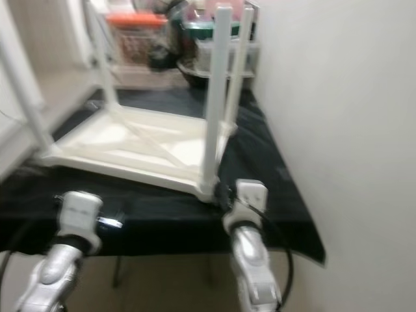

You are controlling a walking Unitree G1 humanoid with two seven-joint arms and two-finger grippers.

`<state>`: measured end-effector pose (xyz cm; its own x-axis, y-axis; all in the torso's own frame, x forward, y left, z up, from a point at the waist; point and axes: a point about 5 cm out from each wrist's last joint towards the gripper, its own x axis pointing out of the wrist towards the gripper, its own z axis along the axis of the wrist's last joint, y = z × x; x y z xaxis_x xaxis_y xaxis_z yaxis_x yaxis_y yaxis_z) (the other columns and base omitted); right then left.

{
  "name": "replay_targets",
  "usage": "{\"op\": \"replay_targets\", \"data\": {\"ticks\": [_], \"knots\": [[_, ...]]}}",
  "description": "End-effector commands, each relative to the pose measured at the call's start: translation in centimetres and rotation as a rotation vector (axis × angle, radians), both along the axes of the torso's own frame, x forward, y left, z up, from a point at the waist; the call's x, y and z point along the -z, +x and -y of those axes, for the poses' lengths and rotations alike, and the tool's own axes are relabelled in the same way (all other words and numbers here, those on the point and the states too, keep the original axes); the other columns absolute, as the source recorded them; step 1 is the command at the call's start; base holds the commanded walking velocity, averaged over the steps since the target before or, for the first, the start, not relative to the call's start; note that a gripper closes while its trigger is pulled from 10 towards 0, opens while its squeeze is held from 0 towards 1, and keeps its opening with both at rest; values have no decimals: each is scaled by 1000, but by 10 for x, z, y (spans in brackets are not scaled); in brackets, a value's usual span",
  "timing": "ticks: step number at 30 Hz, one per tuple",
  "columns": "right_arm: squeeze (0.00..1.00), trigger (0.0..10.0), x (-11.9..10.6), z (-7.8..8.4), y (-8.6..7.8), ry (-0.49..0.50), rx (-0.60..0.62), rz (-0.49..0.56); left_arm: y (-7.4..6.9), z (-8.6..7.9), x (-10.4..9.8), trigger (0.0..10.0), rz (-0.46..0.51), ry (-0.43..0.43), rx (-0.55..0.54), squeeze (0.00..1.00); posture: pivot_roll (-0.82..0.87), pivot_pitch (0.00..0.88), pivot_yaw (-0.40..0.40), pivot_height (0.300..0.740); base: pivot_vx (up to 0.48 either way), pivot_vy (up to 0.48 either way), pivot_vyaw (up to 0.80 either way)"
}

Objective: Building children table

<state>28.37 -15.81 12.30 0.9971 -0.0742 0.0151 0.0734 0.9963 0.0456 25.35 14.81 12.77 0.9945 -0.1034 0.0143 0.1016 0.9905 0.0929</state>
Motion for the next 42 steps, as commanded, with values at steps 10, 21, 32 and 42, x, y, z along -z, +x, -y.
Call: {"op": "replay_targets", "data": {"ticks": [10, 21, 32, 42], "knots": [[0, 10000, 1, 12, 7, 38, 33, -7, -1, 4, 3, 10000, -15, -14, -3, 0, 65, 0, -29, 740, 0, 0, 0], [0, 10000, -9, 47, 25, 9, -117, 12, -5, 10, 3, 10000, -29, -48, 46, 0, 64, 19, -27, 740, 0, 0, 0], [0, 10000, -46, 77, 35, 74, -666, -16, -20, 27, 4, 10000, -67, -106, 220, 0, 85, 60, -35, 740, 0, 0, 0], [0, 10000, -66, 73, 47, 19, -945, -43, -33, 34, 1, 10000, -76, -114, 294, 0, 105, 101, -31, 740, 0, 0, 0]]}}
